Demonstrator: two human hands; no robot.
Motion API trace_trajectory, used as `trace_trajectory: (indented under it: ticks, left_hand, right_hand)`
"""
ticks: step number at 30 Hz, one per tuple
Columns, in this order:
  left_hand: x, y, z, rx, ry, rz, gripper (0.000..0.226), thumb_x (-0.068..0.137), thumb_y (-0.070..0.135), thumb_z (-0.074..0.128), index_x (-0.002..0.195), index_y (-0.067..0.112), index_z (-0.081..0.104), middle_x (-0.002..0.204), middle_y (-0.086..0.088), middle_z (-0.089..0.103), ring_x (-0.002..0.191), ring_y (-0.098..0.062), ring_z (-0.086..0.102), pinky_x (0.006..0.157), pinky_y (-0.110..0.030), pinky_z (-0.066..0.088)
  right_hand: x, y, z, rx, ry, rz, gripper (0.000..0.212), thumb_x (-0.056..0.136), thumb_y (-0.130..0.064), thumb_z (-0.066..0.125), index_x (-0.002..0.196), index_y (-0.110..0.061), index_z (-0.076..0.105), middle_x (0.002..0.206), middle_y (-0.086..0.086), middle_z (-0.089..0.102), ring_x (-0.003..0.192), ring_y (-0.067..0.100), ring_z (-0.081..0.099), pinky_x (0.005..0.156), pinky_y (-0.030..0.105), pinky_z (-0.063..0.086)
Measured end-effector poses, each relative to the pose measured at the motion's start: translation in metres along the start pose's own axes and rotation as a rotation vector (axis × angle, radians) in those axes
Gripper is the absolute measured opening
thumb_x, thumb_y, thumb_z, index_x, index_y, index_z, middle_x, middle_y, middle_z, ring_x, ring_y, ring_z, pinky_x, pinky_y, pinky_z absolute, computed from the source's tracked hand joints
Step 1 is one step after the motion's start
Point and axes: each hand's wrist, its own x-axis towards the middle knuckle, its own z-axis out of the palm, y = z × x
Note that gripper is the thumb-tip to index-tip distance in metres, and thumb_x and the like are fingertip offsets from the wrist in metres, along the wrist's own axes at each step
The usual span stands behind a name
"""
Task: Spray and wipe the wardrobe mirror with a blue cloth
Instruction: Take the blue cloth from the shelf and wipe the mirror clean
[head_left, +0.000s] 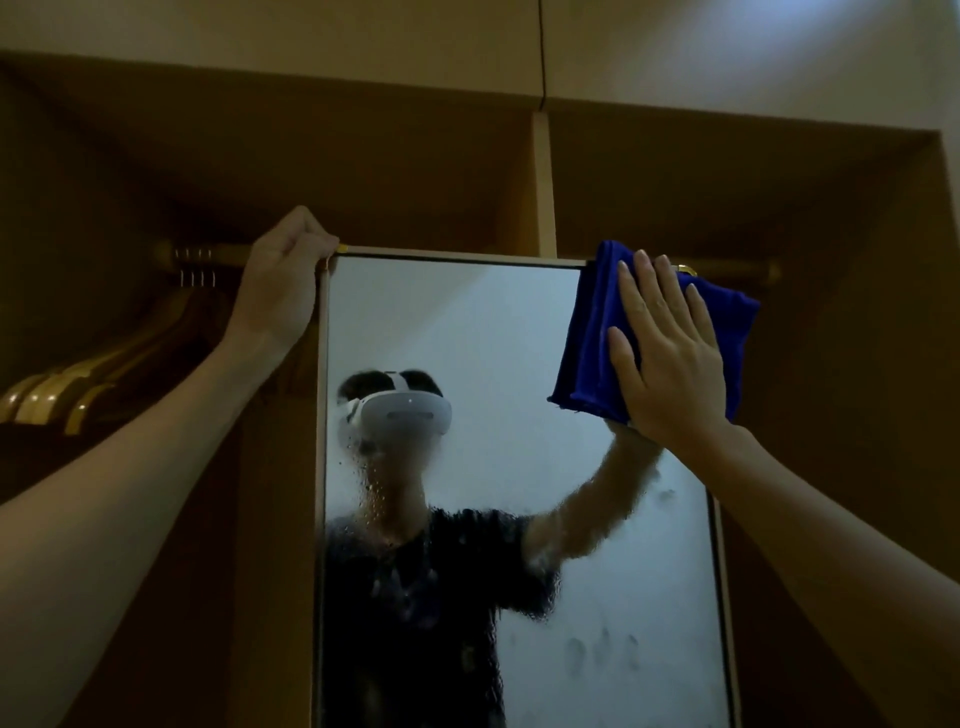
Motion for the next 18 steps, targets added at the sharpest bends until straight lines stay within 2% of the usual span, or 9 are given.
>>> trace_trajectory:
  ticks: [3,7,12,15,18]
  left_hand:
    - [-0.001,0.003,-0.006,0.054,-0.107,0.029,0.029,0.104,0.020,0.040,0.075,0.022,0.047,0.071,0.000,0.048,0.062,-0.010,0.045,0.058,-0.019,0.039]
    - [-0.003,0.005,-0.008,0.102,-0.129,0.019,0.029,0.105,0.023,0.039,0.077,0.020,0.047,0.082,-0.013,0.050,0.074,-0.024,0.048,0.065,-0.025,0.040]
    - [-0.002,0.014,-0.014,0.119,-0.170,-0.021,0.028,0.105,0.028,0.039,0.079,0.022,0.047,0.083,-0.007,0.053,0.079,-0.024,0.054,0.071,-0.036,0.046]
    - [0.000,0.014,-0.017,0.139,-0.196,-0.040,0.027,0.105,0.027,0.037,0.082,0.019,0.048,0.078,-0.001,0.052,0.067,-0.017,0.053,0.063,-0.030,0.044]
    - [0.002,0.014,-0.017,0.164,-0.213,-0.066,0.027,0.106,0.026,0.035,0.085,0.015,0.049,0.071,0.000,0.049,0.057,-0.012,0.045,0.058,-0.027,0.037]
  right_hand:
    - [0.000,-0.009,0.003,0.020,0.000,0.044,0.059,0.103,-0.042,0.018,0.157,-0.018,0.018,0.165,0.001,0.015,0.154,0.018,0.005,0.124,0.048,0.009]
    - [-0.001,-0.043,0.005,0.024,0.005,0.117,0.059,0.103,-0.042,0.017,0.157,-0.018,0.016,0.165,0.002,0.014,0.154,0.017,0.004,0.125,0.047,0.009]
    - [0.015,-0.134,0.001,0.047,-0.062,-0.058,0.060,0.103,-0.043,0.020,0.157,-0.019,0.013,0.166,0.002,0.011,0.154,0.021,0.002,0.125,0.045,0.004]
    - [0.026,-0.202,0.007,0.054,-0.076,-0.181,0.060,0.103,-0.043,0.021,0.157,-0.016,0.016,0.165,0.005,0.013,0.154,0.023,0.003,0.124,0.048,0.006]
    - [0.027,-0.224,0.012,0.050,-0.087,-0.162,0.061,0.103,-0.041,0.023,0.156,-0.012,0.016,0.166,0.007,0.012,0.154,0.025,0.002,0.125,0.048,0.001]
